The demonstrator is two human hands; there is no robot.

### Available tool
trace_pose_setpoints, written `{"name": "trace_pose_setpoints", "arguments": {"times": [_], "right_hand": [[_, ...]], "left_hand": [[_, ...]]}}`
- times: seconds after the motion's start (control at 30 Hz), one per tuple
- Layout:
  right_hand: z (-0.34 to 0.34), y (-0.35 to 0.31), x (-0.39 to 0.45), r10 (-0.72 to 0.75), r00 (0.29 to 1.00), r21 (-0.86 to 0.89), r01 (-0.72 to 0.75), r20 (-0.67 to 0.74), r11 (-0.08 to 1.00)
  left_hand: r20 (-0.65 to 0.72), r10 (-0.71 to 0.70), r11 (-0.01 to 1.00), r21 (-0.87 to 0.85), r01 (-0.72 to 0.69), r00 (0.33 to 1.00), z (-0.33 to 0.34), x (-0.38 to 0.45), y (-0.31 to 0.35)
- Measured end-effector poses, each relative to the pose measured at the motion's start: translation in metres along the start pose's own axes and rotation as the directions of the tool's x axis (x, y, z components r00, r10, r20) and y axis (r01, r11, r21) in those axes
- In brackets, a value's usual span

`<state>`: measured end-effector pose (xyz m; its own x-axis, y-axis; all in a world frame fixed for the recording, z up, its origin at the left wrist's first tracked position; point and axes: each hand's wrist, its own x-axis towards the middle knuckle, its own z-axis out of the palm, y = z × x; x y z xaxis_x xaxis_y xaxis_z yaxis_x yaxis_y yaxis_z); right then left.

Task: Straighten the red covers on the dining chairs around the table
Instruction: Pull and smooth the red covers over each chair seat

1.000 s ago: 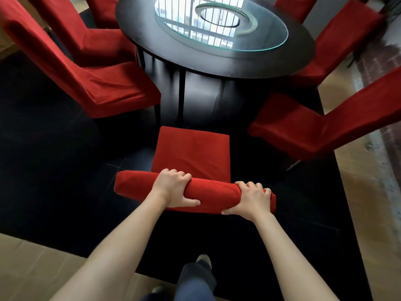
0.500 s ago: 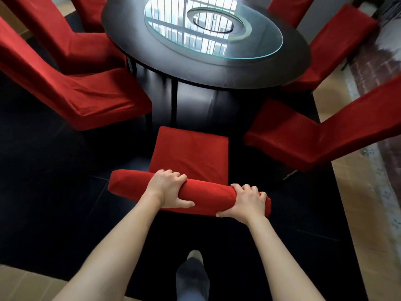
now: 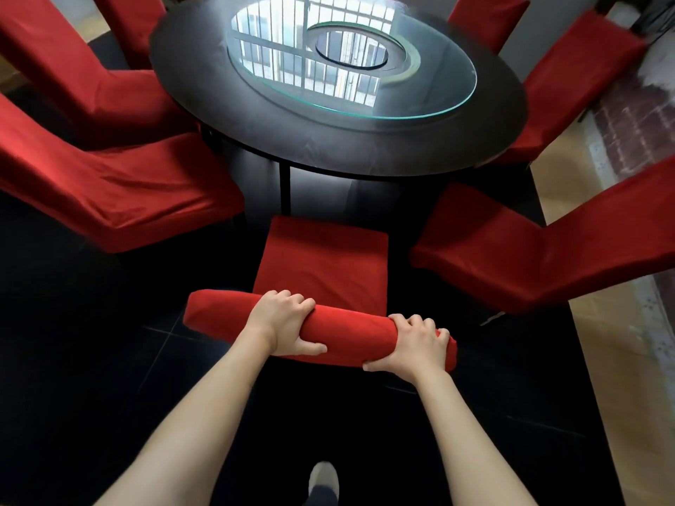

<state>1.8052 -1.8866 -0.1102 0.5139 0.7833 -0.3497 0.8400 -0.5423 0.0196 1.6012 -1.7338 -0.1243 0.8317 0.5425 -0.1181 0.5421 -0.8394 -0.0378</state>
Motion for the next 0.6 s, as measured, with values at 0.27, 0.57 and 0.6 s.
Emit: {"name": "trace_pose_setpoints", "arguments": {"times": [0.27, 0.57, 0.6], "right_hand": [[-0.013, 0.004, 0.047, 0.003, 1.0, -0.013, -0.003, -0.011, 1.0], [-0.016, 0.003, 0.058, -0.035, 0.999, 0.002, 0.035, 0.013, 0.999], [-0.017, 0.003, 0.058, -0.038, 0.999, 0.003, 0.038, 0.019, 0.999]], "left_hand": [[-0.014, -0.008, 1.0, 0.008, 0.008, 1.0, -0.002, 0.045, -0.017], [-0.006, -0.022, 1.0, 0.01, 0.022, 1.0, -0.001, 0.053, -0.022], [-0.007, -0.023, 1.0, 0.013, 0.023, 1.0, -0.001, 0.052, -0.022]]}}
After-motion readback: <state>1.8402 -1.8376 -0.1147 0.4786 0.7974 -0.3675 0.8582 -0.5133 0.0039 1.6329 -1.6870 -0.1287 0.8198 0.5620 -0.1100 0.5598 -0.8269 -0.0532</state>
